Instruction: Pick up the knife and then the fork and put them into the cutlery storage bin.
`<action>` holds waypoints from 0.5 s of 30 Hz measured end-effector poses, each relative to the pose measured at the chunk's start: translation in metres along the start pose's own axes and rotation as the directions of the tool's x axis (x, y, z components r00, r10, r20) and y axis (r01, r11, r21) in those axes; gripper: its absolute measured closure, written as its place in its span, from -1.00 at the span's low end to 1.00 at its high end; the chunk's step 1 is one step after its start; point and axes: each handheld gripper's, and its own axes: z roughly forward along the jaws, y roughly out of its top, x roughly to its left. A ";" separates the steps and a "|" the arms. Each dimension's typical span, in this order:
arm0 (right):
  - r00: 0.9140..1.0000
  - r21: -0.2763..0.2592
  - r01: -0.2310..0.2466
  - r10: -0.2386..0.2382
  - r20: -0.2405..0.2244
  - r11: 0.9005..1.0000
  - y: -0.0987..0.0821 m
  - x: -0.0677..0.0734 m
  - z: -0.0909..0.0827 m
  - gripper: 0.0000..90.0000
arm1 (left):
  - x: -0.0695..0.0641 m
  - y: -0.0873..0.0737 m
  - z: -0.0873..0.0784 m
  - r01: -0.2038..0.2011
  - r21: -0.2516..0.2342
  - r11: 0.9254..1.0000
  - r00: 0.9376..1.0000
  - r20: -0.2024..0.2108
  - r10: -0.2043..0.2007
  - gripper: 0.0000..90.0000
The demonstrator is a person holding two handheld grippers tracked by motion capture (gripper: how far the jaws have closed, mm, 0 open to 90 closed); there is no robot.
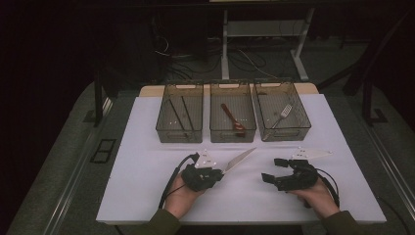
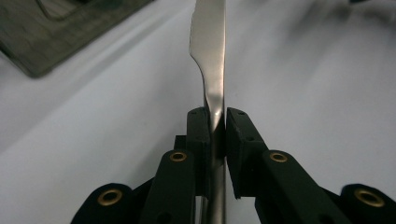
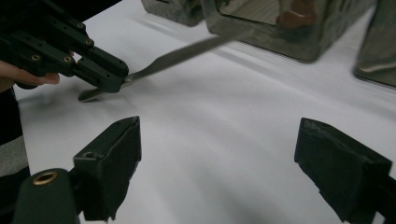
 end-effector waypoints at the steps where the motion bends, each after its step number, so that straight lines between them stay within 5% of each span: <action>1: 1.000 -0.006 0.004 -0.004 -0.004 1.000 0.002 0.002 0.002 -0.66 | 0.000 0.001 -0.002 0.007 -0.016 1.000 1.000 0.003 -0.007 0.76; 8: 0.996 -0.064 -0.003 -0.003 -0.087 0.998 0.023 0.016 0.017 -0.31 | -0.006 0.013 -0.009 -0.012 -0.086 0.996 1.000 0.009 0.013 0.76; 15: 0.980 -0.134 -0.037 0.010 -0.198 0.990 0.045 0.030 0.031 0.17 | -0.009 0.027 -0.003 -0.018 -0.132 0.991 1.000 0.007 0.019 0.76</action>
